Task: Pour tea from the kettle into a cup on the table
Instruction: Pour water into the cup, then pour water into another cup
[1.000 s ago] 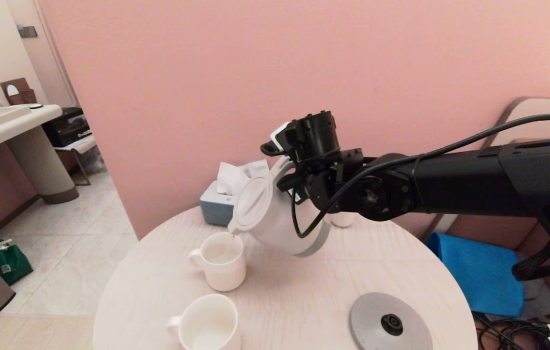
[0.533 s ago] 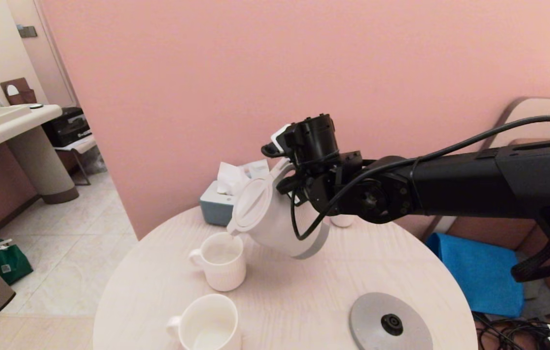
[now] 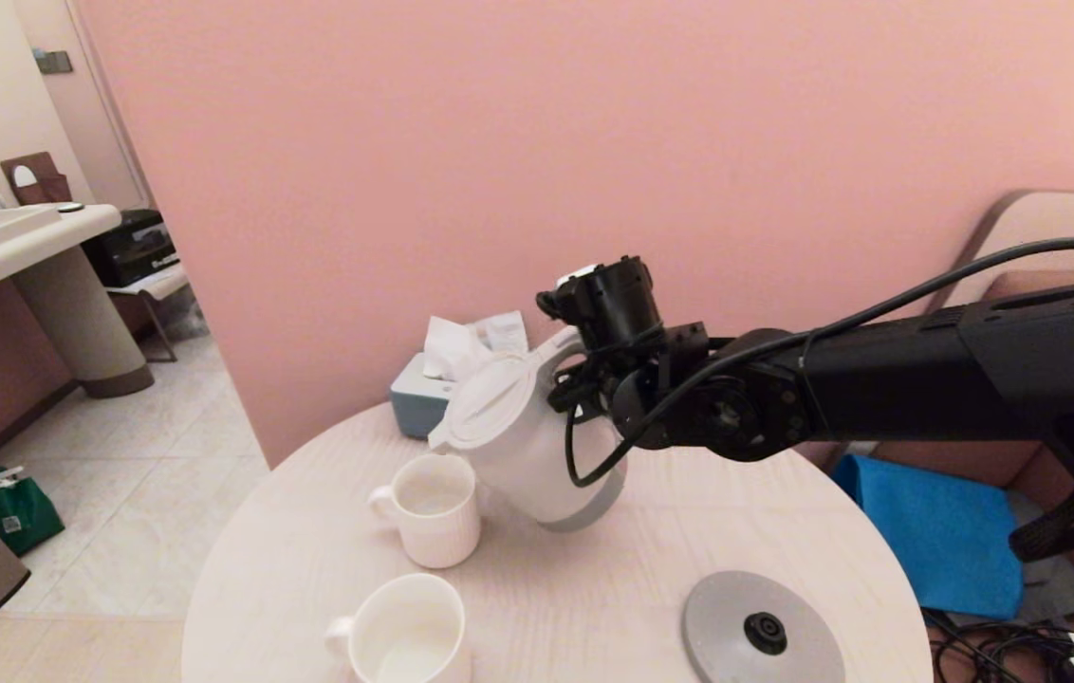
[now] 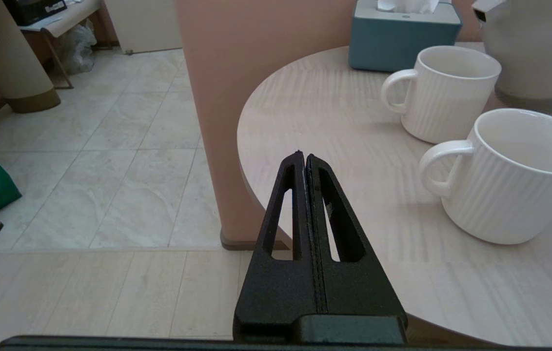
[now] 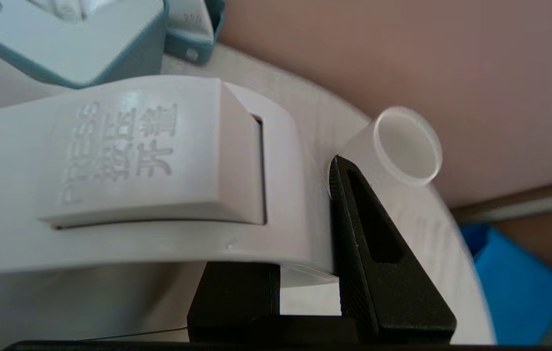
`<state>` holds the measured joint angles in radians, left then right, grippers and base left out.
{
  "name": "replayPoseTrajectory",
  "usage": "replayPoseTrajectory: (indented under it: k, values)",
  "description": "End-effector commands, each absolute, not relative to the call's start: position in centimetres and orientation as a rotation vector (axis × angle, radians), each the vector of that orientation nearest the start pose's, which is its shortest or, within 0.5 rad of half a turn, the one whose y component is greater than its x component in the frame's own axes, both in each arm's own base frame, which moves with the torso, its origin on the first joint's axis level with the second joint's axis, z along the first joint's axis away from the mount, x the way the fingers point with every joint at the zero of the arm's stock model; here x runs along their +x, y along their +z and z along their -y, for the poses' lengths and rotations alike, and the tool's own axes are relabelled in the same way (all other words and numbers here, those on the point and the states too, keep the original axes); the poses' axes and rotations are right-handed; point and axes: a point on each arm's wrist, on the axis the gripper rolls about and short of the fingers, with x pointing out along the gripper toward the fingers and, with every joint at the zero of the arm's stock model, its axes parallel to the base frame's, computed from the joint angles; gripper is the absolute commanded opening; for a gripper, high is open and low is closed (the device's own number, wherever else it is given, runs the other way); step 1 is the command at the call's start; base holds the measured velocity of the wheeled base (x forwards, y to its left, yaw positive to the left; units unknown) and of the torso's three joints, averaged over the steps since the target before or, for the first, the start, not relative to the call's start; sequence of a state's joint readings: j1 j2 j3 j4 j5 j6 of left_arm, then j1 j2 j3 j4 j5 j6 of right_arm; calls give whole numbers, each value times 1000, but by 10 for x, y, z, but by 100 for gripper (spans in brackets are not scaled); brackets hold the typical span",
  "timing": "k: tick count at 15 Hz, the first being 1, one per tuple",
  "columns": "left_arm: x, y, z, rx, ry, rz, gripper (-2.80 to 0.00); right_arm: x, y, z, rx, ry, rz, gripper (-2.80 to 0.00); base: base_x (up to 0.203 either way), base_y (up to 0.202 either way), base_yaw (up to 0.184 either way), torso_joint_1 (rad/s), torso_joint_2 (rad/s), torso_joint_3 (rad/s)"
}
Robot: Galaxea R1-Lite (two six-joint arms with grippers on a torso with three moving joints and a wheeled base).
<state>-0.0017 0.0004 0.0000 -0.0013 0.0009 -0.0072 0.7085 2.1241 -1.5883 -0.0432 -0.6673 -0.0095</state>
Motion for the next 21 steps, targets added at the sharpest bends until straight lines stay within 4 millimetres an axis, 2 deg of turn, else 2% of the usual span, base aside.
replayPoseTrajectory:
  k: [1, 6, 10, 16, 21]
  values:
    - [-23, 76, 0, -8, 0, 2, -280, 336, 184, -266, -269, 25, -389, -280, 0, 0, 0, 0, 0, 0]
    - [-23, 76, 0, -8, 0, 1, -280, 325, 190, -238, -128, 15, -426, -280, 0, 0, 0, 0, 0, 0]
    - [-23, 76, 0, -8, 0, 2, -280, 297, 198, -217, -90, 38, -455, -280, 0, 0, 0, 0, 0, 0]
    - [-23, 76, 0, -8, 0, 1, -280, 233, 206, -215, -46, 122, -463, -280, 0, 0, 0, 0, 0, 0]
    - [-23, 76, 0, -8, 0, 0, -280, 214, 203, -216, -54, 129, -465, -280, 0, 0, 0, 0, 0, 0]
